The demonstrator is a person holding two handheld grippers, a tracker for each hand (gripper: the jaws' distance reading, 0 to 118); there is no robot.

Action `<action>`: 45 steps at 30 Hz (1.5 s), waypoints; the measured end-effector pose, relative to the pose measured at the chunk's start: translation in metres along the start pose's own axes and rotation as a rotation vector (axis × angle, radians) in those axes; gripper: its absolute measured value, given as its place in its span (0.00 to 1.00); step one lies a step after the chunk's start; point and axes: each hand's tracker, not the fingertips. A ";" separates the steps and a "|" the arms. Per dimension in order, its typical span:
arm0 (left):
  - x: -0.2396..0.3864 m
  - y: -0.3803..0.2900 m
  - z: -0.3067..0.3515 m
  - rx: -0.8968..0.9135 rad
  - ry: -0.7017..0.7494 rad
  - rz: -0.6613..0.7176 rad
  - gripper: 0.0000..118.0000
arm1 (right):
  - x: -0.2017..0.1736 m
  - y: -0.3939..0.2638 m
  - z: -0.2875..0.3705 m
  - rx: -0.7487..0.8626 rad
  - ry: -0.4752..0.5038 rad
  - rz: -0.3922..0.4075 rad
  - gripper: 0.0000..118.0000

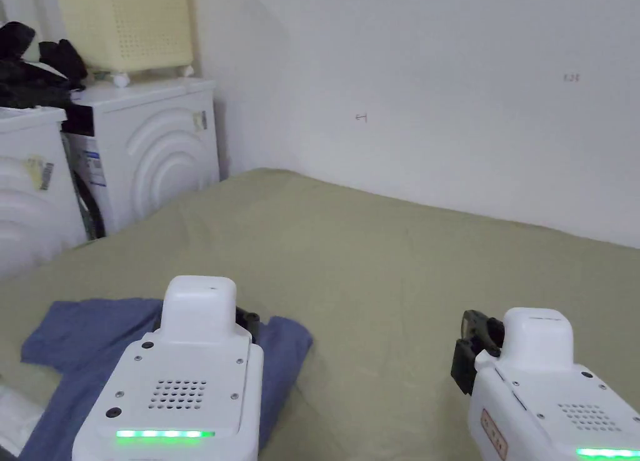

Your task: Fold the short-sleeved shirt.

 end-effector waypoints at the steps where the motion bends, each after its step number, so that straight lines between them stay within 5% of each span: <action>1: -0.011 -0.004 -0.001 -0.013 0.029 0.013 0.00 | -0.010 -0.001 -0.005 -0.009 0.029 0.013 0.00; 9: -0.033 -0.023 -0.048 -0.206 0.067 0.046 0.01 | -0.042 -0.020 -0.027 -0.072 0.098 0.094 0.00; 10: -0.033 -0.031 -0.066 -0.241 0.063 0.078 0.19 | -0.041 -0.023 -0.030 -0.086 0.097 0.097 0.00; 12: -0.032 -0.048 -0.102 -0.337 0.000 0.145 0.72 | -0.036 -0.032 -0.036 -0.117 0.092 0.091 0.00; 13: -0.032 -0.059 -0.127 -0.430 -0.012 0.167 0.84 | -0.033 -0.037 -0.040 -0.134 0.087 0.081 0.00; 21: -0.015 -0.143 -0.268 -0.789 -0.013 0.068 0.84 | -0.008 -0.070 -0.080 -0.258 0.060 0.064 0.00; 28: -0.011 -0.170 -0.300 -0.899 -0.049 0.034 0.80 | 0.005 -0.084 -0.100 -0.312 0.051 0.044 0.00; 29: -0.016 -0.165 -0.299 -0.925 -0.069 0.041 0.71 | 0.006 -0.084 -0.101 -0.316 0.048 0.040 0.00; 30: -0.018 -0.160 -0.299 -0.918 -0.093 0.072 0.50 | 0.007 -0.085 -0.100 -0.318 0.049 0.031 0.00; 31: -0.016 -0.157 -0.298 -0.900 -0.064 0.057 0.00 | 0.007 -0.085 -0.099 -0.317 0.052 0.020 0.00; 32: -0.014 -0.156 -0.296 -0.892 0.034 -0.004 0.00 | 0.006 -0.085 -0.099 -0.318 0.052 0.012 0.00; 45: -0.016 -0.091 -0.271 -0.835 -0.102 0.096 0.00 | 0.030 -0.070 -0.071 -0.288 -0.006 0.018 0.00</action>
